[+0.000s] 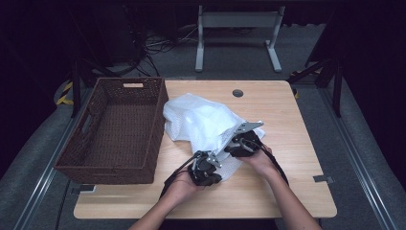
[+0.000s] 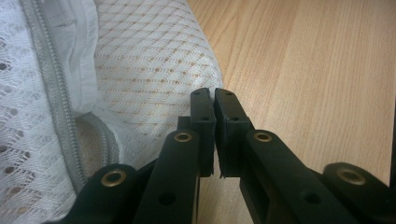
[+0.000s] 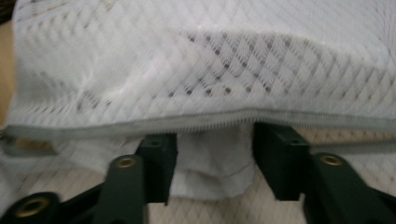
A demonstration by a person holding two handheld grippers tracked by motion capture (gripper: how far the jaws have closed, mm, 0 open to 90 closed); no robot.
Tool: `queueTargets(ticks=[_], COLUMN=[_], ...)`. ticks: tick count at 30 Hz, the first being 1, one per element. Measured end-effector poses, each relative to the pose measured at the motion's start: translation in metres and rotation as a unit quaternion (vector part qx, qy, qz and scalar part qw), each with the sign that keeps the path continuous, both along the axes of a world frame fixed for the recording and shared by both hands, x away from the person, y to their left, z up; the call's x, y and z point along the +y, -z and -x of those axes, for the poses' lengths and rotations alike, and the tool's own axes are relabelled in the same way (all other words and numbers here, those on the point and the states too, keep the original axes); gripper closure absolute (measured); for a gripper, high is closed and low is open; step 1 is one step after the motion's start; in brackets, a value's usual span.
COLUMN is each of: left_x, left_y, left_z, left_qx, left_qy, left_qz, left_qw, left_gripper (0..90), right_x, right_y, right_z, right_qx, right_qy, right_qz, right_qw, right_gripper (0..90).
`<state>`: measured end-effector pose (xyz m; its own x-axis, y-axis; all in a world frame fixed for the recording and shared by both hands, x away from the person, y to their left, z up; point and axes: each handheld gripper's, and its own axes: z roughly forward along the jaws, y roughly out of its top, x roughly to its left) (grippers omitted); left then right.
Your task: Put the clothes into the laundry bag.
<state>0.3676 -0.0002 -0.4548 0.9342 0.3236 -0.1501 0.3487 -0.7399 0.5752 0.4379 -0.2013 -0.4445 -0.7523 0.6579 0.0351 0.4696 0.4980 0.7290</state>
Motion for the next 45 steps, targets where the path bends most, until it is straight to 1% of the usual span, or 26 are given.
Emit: queueTargets(ticks=[2, 4, 6, 8, 9, 10, 12, 13, 15, 17, 18, 19, 21, 22, 23, 24, 25, 28, 29, 36, 38, 39, 40, 42, 43, 45], left_x=[0.000, 0.000, 0.000, 0.000, 0.000, 0.000, 0.000, 0.000, 0.000, 0.000, 0.000, 0.000, 0.000, 0.000, 0.000, 0.000, 0.000, 0.000, 0.000, 0.001, 0.001, 0.001, 0.001, 0.001, 0.002, 0.002], left_y=[0.000, 0.000, 0.000, 0.000, 0.000, 0.000, 0.000, 0.000, 0.000, 0.000, 0.000, 0.000, 0.000, 0.000, 0.000, -0.001, -0.001, 0.000, 0.000, 0.000, 0.000, 0.000, 0.000, 0.000, 0.000, 0.000], left_z=[0.000, 0.000, -0.001, -0.001, -0.001, 0.000, 0.000, -0.001, -0.001, -0.001, -0.001, -0.001, -0.001, -0.001, -0.001, -0.001, -0.001, -0.001, -0.001, -0.001, -0.001, -0.001, -0.001, -0.001, -0.001, -0.001], left_qx=[0.000, 0.002, 0.003, 0.003, 0.002, 0.001, 0.001, 0.001, 0.002, 0.001, 0.002, 0.002, -0.002, -0.003, -0.003, -0.003, -0.003, -0.001, -0.001, 0.000, -0.001, 0.002, 0.001, 0.001, 0.001, 0.003], left_qy=[0.000, 0.001, 0.000, 0.001, 0.001, 0.001, 0.002, 0.002, 0.002, 0.003, 0.004, 0.004, 0.005, 0.005, 0.007, 0.007, 0.008, 0.010, 0.011, 0.012, 0.013, 0.011, 0.013, 0.013, 0.014, 0.015], left_qz=[0.000, 0.002, 0.002, 0.002, 0.002, 0.001, 0.002, 0.001, 0.002, 0.002, 0.002, 0.003, -0.001, -0.002, -0.003, -0.003, -0.003, -0.003, -0.003, -0.002, -0.001, -0.003, -0.001, -0.002, -0.002, -0.001], left_qw=[1.0000, 1.0000, 1.0000, 1.0000, 1.0000, 1.0000, 1.0000, 1.0000, 1.0000, 1.0000, 1.0000, 1.0000, 1.0000, 1.0000, 1.0000, 1.0000, 1.0000, 0.9999, 0.9999, 0.9999, 0.9999, 0.9999, 0.9999, 0.9999, 0.9999, 0.9999], left_gripper=[87.2, 87.2, 87.2, 87.2, 87.2, 87.2, 87.2, 87.2, 87.2, 87.2, 87.2, 87.2, 87.3, 87.5, 87.7, 87.8, 87.8, 87.9, 87.9, 87.9, 87.9, 87.9, 87.9, 87.9, 87.9, 87.9], right_x=[-0.005, -0.004, -0.002, 0.003, 0.007, 0.009, 0.012, 0.014, 0.018, 0.020, 0.020, 0.021, 0.023, 0.024, 0.025, 0.027, 0.028, 0.028, 0.028, 0.028, 0.028, 0.028, 0.027, 0.024, 0.022, 0.018], right_y=[-0.001, 0.001, 0.004, 0.009, 0.012, 0.013, 0.011, 0.011, 0.011, 0.010, 0.008, 0.007, 0.007, 0.008, 0.008, 0.009, 0.009, 0.009, 0.010, 0.016, 0.016, 0.017, 0.017, 0.017, 0.017, 0.016], right_z=[0.005, 0.009, 0.012, 0.011, 0.011, 0.012, 0.012, 0.013, 0.015, 0.016, 0.015, 0.014, 0.011, 0.010, 0.009, 0.005, 0.003, -0.006, -0.012, -0.034, -0.037, -0.040, -0.045, -0.049, -0.051, -0.053], right_qx=[0.016, 0.017, 0.010, 0.012, 0.004, -0.005, -0.014, -0.022, -0.030, -0.035, -0.037, -0.038, -0.033, -0.035, -0.040, -0.051, -0.056, -0.064, -0.068, -0.083, -0.084, -0.089, -0.100, -0.107, -0.107, -0.097], right_qy=[-0.010, -0.015, -0.013, -0.014, -0.012, -0.009, -0.013, -0.014, -0.019, -0.017, -0.018, -0.014, -0.009, -0.006, -0.005, 0.001, 0.008, 0.027, 0.035, 0.068, 0.072, 0.077, 0.085, 0.094, 0.098, 0.096], right_qz=[0.000, 0.008, 0.021, 0.030, 0.048, 0.059, 0.062, 0.070, 0.081, 0.078, 0.072, 0.068, 0.060, 0.060, 0.061, 0.063, 0.061, 0.056, 0.053, 0.050, 0.052, 0.057, 0.074, 0.091, 0.096, 0.086], right_qw=[0.9998, 0.9997, 0.9997, 0.9994, 0.9988, 0.9982, 0.9979, 0.9972, 0.9961, 0.9962, 0.9966, 0.9969, 0.9976, 0.9976, 0.9973, 0.9967, 0.9966, 0.9960, 0.9956, 0.9930, 0.9925, 0.9915, 0.9885, 0.9856, 0.9848, 0.9868], right_gripper=[33.8, 30.2, 31.7, 35.7, 41.1, 44.3, 58.5, 63.9, 70.1, 78.9, 83.9, 84.8, 85.5, 85.7, 85.8, 85.8, 85.8, 85.9, 85.9, 85.9, 85.9, 85.9, 85.9, 85.8, 85.8, 85.1])
